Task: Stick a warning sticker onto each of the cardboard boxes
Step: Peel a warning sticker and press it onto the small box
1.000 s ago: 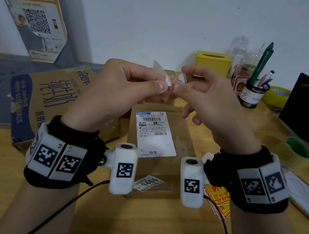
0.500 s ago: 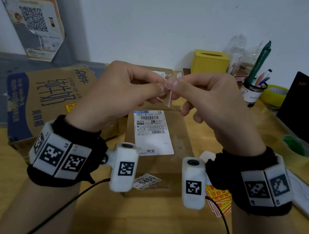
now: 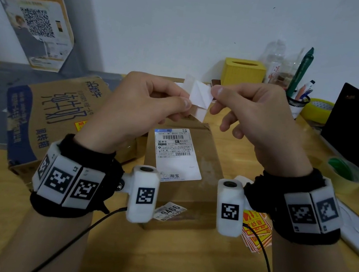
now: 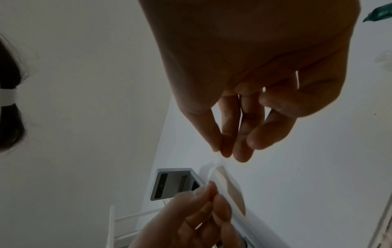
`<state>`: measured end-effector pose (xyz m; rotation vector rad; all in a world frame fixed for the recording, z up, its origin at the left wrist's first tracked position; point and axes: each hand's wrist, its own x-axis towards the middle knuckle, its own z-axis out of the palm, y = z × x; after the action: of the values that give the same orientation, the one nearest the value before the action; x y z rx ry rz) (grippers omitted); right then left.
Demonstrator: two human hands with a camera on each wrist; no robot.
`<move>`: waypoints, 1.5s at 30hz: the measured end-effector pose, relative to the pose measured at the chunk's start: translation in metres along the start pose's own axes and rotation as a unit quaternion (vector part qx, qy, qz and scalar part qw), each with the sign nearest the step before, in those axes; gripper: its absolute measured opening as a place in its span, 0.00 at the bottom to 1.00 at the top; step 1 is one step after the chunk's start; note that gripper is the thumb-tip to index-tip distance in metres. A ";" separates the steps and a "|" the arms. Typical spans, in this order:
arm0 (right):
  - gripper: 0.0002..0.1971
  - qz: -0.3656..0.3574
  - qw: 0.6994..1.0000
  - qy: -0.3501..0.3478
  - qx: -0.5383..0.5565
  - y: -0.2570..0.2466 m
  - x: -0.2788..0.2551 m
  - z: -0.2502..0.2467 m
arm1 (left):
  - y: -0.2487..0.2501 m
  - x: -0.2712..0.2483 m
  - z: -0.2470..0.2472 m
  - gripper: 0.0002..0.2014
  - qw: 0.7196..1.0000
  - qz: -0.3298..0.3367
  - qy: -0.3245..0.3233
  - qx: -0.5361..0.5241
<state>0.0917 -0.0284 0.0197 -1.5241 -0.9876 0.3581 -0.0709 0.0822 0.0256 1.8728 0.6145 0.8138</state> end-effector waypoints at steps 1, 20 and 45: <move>0.11 0.004 1.000 0.005 0.001 0.001 0.001 -0.001 | 0.000 0.000 0.000 0.06 1.000 -0.002 0.000 0.000; 0.07 0.034 0.995 0.085 0.050 0.015 0.012 -0.022 | -0.004 0.002 -0.002 0.07 1.000 -0.019 0.024 0.007; 0.06 -0.022 0.987 0.157 0.000 -0.015 -0.052 -0.063 | 0.027 -0.018 0.078 0.12 0.967 -0.083 -0.207 0.124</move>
<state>0.1003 -0.1102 0.0315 -1.5007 -0.7692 0.0823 -0.0220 0.0137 0.0210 2.1034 0.6147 0.2282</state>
